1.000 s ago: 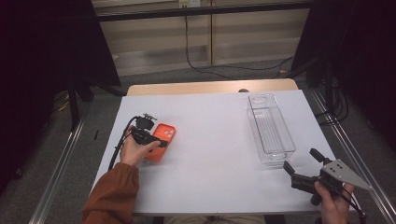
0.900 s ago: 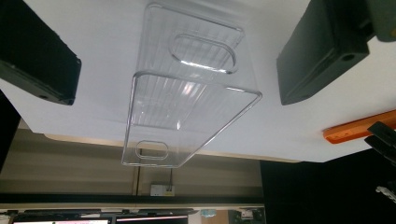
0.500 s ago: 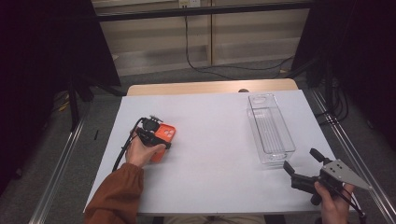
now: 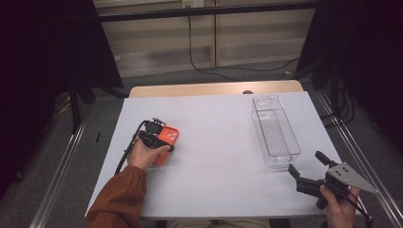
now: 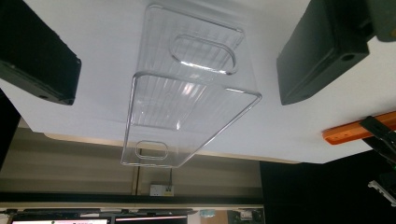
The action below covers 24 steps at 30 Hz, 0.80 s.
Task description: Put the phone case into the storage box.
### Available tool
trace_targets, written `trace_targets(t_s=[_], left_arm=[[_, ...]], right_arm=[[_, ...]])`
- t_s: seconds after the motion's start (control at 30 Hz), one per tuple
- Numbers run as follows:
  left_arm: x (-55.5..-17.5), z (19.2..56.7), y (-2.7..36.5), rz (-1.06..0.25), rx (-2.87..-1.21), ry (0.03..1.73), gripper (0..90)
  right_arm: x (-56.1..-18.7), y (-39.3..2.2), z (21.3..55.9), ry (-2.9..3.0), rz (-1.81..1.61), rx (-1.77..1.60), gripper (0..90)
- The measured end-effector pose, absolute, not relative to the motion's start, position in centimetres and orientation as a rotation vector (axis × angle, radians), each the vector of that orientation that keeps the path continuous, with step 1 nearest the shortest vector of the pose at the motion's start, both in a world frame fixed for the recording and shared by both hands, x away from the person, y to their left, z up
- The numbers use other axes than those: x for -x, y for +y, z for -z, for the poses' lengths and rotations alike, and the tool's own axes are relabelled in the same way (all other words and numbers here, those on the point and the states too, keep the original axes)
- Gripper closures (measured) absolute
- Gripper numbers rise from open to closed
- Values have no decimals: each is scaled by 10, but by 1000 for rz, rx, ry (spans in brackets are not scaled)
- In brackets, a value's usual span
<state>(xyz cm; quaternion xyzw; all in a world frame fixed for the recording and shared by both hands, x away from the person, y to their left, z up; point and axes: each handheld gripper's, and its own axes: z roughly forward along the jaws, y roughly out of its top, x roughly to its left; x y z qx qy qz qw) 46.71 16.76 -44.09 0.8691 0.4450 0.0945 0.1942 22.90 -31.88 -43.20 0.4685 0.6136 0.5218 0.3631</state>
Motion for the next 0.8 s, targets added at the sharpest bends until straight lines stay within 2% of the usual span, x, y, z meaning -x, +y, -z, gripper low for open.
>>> trace_targets(t_s=[0.27,0.8], left_arm=[[-465,438,167,-249,-2439,1247,135],[-465,436,172,-228,-2416,1230,151]], right_arm=[[-228,-319,432,1580,-1339,-1206,0],[-229,-319,432,1588,-1341,-1205,0]])
